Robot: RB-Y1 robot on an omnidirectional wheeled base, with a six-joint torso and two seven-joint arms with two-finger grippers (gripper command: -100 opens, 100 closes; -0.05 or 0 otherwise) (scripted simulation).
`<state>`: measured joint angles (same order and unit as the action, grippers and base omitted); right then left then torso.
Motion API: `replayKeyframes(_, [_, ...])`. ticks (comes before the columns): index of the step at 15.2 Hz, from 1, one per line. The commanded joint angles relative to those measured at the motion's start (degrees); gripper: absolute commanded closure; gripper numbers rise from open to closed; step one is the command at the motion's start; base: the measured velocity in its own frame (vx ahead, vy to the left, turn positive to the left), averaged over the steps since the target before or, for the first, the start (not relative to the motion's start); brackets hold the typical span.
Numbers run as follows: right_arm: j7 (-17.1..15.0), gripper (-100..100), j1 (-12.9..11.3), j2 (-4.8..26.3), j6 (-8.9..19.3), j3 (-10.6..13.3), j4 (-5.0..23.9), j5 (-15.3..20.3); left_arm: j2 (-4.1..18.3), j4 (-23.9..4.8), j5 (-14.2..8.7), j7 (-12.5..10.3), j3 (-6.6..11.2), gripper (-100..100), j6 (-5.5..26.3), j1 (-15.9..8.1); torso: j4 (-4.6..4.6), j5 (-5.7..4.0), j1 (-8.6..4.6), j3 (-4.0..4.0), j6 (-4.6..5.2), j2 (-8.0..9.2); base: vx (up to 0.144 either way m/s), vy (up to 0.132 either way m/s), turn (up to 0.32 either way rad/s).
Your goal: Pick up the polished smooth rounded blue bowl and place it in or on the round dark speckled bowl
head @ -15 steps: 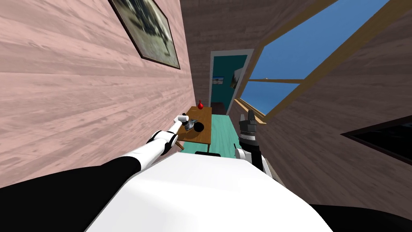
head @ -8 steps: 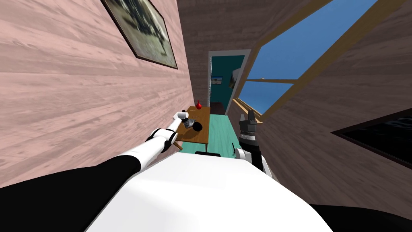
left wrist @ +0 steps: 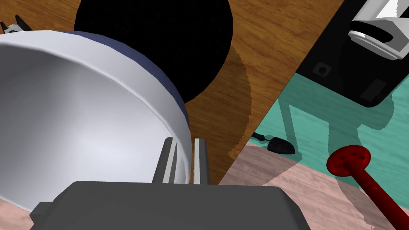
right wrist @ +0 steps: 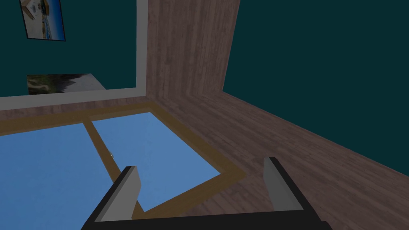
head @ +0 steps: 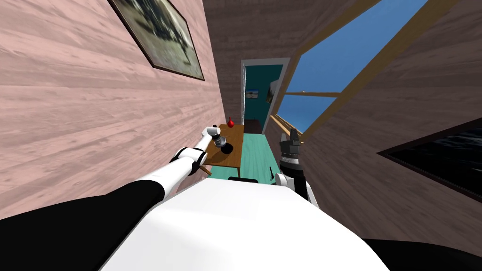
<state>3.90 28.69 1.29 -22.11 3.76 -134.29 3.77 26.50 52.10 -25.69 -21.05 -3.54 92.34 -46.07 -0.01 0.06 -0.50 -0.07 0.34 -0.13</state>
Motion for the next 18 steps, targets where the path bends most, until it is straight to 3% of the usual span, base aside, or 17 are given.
replayKeyframes(1, [0.0, 0, 0.0, 0.0, 0.0, 0.0, 0.0, 0.0, 0.0, 0.0, 0.0, 0.0, 0.0, -100, 0.0, 0.0, 0.0, 0.0, 0.0, 0.0, 0.0, 0.0, 0.0, -0.015, 0.0])
replayKeyframes(5, [0.0, 0, 0.0, 0.01, 0.0, -0.01, 0.0, 0.0, -0.02, 0.01, 0.0, -0.01, 0.0, -100, 0.01, -0.01, -0.01, 0.07, 0.26, -0.01, -0.02, -0.01, 0.0, -0.002, 0.0])
replayKeyframes(14, [0.0, 0, 0.0, 0.01, 0.0, -0.01, 0.0, 0.0, 2.5, 4.29, -2.18, -1.81, 0.06, -100, 7.91, -3.97, 0.02, 0.08, 0.33, 0.04, -0.02, 0.06, -0.014, 0.008, 0.009])
replayKeyframes(18, [0.0, 0, 0.0, 0.01, 0.0, -0.01, 0.0, 0.0, 2.33, 3.89, -2.05, -1.7, 0.02, -100, 7.41, -3.88, 0.0, 0.08, 0.31, 0.01, -0.02, 0.03, -0.004, 0.003, 0.0])
